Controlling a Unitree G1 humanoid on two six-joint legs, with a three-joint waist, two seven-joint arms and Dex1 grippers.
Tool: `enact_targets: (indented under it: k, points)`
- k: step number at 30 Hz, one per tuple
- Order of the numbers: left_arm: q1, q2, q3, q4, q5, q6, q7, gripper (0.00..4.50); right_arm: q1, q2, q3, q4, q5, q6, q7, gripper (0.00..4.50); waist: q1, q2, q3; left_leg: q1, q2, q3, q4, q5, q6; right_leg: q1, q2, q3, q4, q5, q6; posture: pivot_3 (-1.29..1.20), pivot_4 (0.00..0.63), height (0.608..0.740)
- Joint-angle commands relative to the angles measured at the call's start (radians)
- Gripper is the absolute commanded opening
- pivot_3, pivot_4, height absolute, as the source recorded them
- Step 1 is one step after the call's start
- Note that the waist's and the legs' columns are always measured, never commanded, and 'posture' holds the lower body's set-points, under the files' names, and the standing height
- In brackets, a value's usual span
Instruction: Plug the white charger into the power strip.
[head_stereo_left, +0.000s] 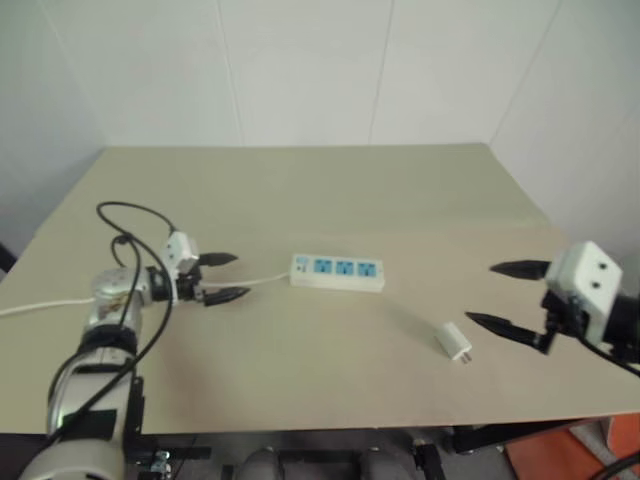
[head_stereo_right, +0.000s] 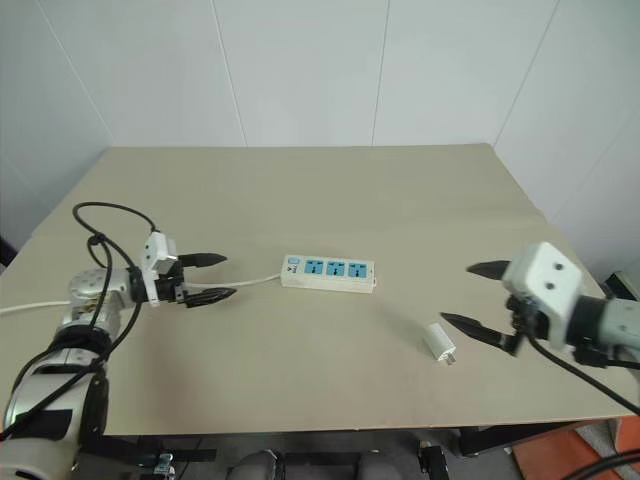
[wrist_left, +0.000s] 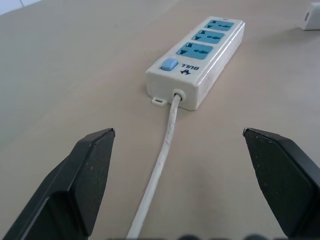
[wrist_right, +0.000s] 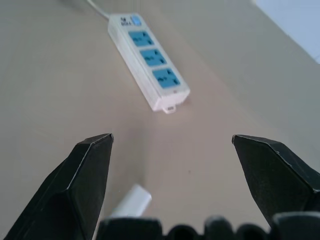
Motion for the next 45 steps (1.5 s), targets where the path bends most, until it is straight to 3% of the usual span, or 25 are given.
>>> enact_targets:
  k: [1,11,15,18,30,35,39,42,45]
  points:
    - [-0.071,-0.040,-0.032,0.087,0.074,-0.051,0.075,4.48,-0.084,0.057,0.118,-0.114,0.022,0.064,-0.118,4.50,0.000,0.000,0.000,-0.001,0.000,0.000,0.000,0.000,0.000,-0.001,0.000,0.000,0.000,0.001,-0.002,0.00,0.150,0.740]
    - [-0.137,-0.120,-0.101,0.187,0.256,-0.035,0.364,4.48,-0.168,0.157,0.233,-0.218,0.016,0.188,-0.304,4.50,0.005,0.000,0.000,-0.003,-0.001,-0.001,0.000,0.000,0.000,-0.002,-0.001,-0.001,0.000,0.002,-0.003,0.00,0.150,0.740]
    - [-0.153,-0.159,-0.042,0.198,0.207,0.063,0.304,4.48,-0.153,0.166,0.237,-0.250,0.018,0.219,-0.334,4.50,0.007,0.000,0.000,-0.002,-0.002,-0.001,0.001,0.000,0.000,-0.001,-0.001,-0.001,0.001,0.002,-0.002,0.00,0.150,0.740]
    - [-0.155,-0.169,-0.048,0.201,0.231,0.121,0.285,3.90,-0.154,0.166,0.249,-0.264,0.016,0.241,-0.351,4.50,0.004,0.000,0.000,-0.002,-0.002,-0.001,0.001,0.000,0.000,-0.001,-0.001,-0.001,0.001,0.002,-0.002,0.00,0.150,0.740]
    - [-0.130,-0.155,-0.085,0.192,0.286,0.152,0.255,0.08,-0.224,0.169,0.320,-0.223,-0.005,0.273,-0.377,4.50,0.001,0.000,-0.001,-0.001,-0.002,-0.001,0.001,0.000,0.000,0.000,-0.001,-0.001,0.001,0.002,-0.002,0.00,0.150,0.740]
    - [-0.120,-0.146,-0.088,0.173,0.284,0.090,0.261,0.04,-0.245,0.168,0.362,-0.191,-0.031,0.259,-0.375,4.50,0.000,0.000,-0.001,-0.001,-0.002,-0.001,0.001,0.000,0.000,0.000,-0.001,-0.001,0.001,0.002,-0.002,0.00,0.150,0.740]
    - [-0.108,-0.135,-0.050,0.117,0.214,0.032,0.131,0.04,-0.248,0.174,0.371,-0.183,-0.039,0.252,-0.368,4.50,-0.001,0.000,-0.001,-0.001,-0.001,-0.001,0.001,0.000,0.000,0.000,-0.001,-0.001,0.001,0.002,-0.002,0.00,0.150,0.740]
    - [-0.049,-0.145,-0.009,-0.010,0.119,0.029,0.031,0.04,-0.240,0.180,0.382,-0.174,-0.050,0.238,-0.362,4.50,-0.001,0.000,-0.001,-0.002,-0.001,-0.001,0.000,0.000,0.000,-0.001,-0.001,-0.001,0.000,0.002,-0.002,0.00,0.150,0.740]
    - [0.078,-0.147,-0.008,-0.250,0.057,0.132,0.027,0.04,-0.241,0.187,0.387,-0.161,-0.053,0.229,-0.355,4.50,0.000,0.000,-0.001,-0.003,-0.001,-0.001,0.000,0.000,0.000,-0.002,-0.001,-0.001,0.000,0.002,-0.002,0.00,0.150,0.740]
